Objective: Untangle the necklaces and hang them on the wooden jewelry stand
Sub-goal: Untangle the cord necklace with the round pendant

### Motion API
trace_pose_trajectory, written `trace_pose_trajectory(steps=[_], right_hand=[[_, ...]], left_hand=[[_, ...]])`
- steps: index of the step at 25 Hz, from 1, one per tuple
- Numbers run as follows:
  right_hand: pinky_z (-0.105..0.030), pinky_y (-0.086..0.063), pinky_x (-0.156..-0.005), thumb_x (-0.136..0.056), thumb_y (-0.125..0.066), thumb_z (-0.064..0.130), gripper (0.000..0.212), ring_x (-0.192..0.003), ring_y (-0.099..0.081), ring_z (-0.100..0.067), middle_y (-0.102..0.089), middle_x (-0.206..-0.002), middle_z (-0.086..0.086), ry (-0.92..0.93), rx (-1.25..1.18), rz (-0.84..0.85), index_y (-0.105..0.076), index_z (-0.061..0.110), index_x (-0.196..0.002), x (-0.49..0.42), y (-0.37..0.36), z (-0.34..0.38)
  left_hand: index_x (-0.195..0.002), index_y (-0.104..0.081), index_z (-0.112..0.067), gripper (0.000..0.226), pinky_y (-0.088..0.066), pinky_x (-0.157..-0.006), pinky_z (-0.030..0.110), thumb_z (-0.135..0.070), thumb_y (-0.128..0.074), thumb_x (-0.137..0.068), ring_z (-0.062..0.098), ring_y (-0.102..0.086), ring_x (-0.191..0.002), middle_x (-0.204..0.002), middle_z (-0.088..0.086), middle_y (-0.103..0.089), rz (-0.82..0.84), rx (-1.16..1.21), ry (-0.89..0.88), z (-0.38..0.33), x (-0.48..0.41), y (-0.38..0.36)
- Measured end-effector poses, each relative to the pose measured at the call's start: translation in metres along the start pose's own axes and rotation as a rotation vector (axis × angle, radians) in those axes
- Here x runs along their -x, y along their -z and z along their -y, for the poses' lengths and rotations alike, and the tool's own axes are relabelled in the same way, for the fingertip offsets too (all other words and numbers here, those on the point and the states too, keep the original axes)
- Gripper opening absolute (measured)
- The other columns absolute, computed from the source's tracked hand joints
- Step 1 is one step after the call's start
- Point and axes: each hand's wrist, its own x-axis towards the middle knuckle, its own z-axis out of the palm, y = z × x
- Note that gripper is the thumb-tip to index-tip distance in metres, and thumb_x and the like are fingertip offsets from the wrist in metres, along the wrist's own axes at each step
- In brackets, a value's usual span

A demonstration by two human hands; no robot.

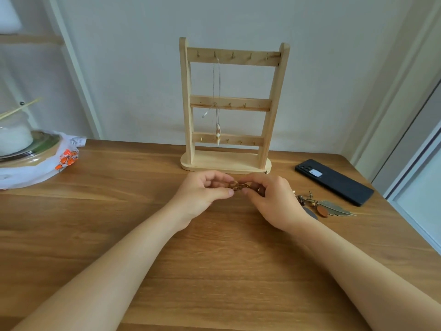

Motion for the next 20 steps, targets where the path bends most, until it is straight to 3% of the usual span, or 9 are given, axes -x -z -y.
trace_pose_trajectory(steps=[4, 9, 12, 17, 20], right_hand=[[-0.013, -0.042, -0.058, -0.093, -0.068, 0.02, 0.016, -0.062, -0.052, -0.004, -0.066, -0.075, 0.001, -0.07, 0.004, 0.043, -0.075, 0.029, -0.104, -0.016, -0.001, 0.005], [-0.012, -0.042, -0.062, -0.093, -0.068, 0.02, 0.009, -0.06, -0.056, 0.008, -0.068, -0.086, 0.007, -0.13, -0.138, 0.076, -0.071, 0.027, -0.099, -0.015, -0.008, 0.004], [-0.012, -0.042, -0.063, -0.093, -0.069, 0.024, 0.01, -0.062, -0.058, 0.009, -0.068, -0.086, 0.01, -0.1, -0.138, 0.076, -0.068, 0.032, -0.098, -0.011, -0.01, 0.001], [-0.01, -0.04, -0.06, -0.094, -0.068, 0.02, 0.015, -0.06, -0.056, 0.004, -0.065, -0.083, 0.012, -0.086, -0.149, 0.044, -0.071, 0.028, -0.107, -0.008, -0.009, -0.004], [-0.01, -0.041, -0.056, -0.095, -0.066, 0.016, 0.022, -0.059, -0.056, 0.007, -0.064, -0.08, 0.012, -0.061, -0.16, 0.041, -0.071, 0.027, -0.113, -0.006, -0.008, -0.002]], left_hand=[[-0.095, -0.079, -0.021, 0.012, -0.044, -0.058, 0.008, -0.016, -0.079, -0.084, -0.006, -0.061, -0.07, -0.08, -0.009, -0.071, -0.076, -0.036, -0.026, -0.001, -0.001, 0.003], [-0.088, -0.077, -0.026, 0.01, -0.046, -0.074, 0.015, -0.016, -0.077, -0.085, 0.0, -0.065, -0.087, -0.091, -0.012, -0.074, -0.244, -0.091, -0.076, 0.004, -0.005, 0.009], [-0.086, -0.075, -0.026, 0.013, -0.044, -0.071, 0.009, -0.013, -0.075, -0.086, -0.001, -0.061, -0.083, -0.089, -0.011, -0.072, -0.311, -0.186, -0.166, 0.005, -0.007, 0.007], [-0.103, -0.078, -0.027, 0.018, -0.047, -0.075, 0.007, -0.016, -0.068, -0.092, -0.003, -0.064, -0.092, -0.098, -0.015, -0.074, -0.194, -0.206, -0.143, 0.008, -0.007, 0.002], [-0.098, -0.079, -0.027, 0.015, -0.046, -0.073, 0.005, -0.017, -0.072, -0.09, 0.0, -0.065, -0.088, -0.092, -0.014, -0.075, -0.177, -0.236, -0.168, 0.009, -0.006, 0.002]])
